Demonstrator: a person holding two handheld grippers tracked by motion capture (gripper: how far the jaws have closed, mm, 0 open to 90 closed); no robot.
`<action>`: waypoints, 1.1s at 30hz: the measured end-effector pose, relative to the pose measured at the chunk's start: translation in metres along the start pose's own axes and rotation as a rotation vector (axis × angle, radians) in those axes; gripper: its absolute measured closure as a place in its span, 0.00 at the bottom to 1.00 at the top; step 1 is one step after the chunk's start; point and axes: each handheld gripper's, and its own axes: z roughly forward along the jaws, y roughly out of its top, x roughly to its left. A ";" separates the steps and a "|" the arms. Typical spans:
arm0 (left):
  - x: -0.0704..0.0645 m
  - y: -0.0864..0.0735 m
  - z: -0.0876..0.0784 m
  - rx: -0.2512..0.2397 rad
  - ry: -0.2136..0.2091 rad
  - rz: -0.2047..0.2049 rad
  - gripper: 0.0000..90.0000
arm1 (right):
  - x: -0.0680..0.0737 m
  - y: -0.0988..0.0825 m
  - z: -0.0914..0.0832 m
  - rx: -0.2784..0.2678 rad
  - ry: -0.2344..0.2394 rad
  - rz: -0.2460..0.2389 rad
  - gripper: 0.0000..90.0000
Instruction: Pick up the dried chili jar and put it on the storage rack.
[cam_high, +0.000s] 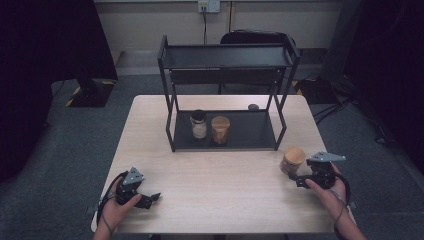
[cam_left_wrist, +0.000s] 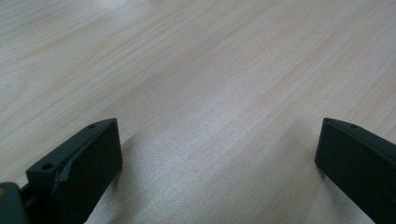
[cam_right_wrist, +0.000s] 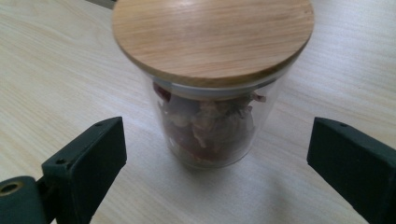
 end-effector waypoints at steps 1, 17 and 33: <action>0.000 0.000 0.000 0.000 0.000 0.000 0.00 | -0.001 0.000 0.001 0.000 0.005 0.004 0.04; 0.000 0.000 0.000 0.000 0.000 0.000 0.00 | -0.004 0.004 0.016 -0.011 -0.003 -0.003 0.10; 0.000 0.000 0.000 0.002 -0.001 0.004 0.00 | -0.003 0.007 0.026 -0.042 0.013 -0.012 0.17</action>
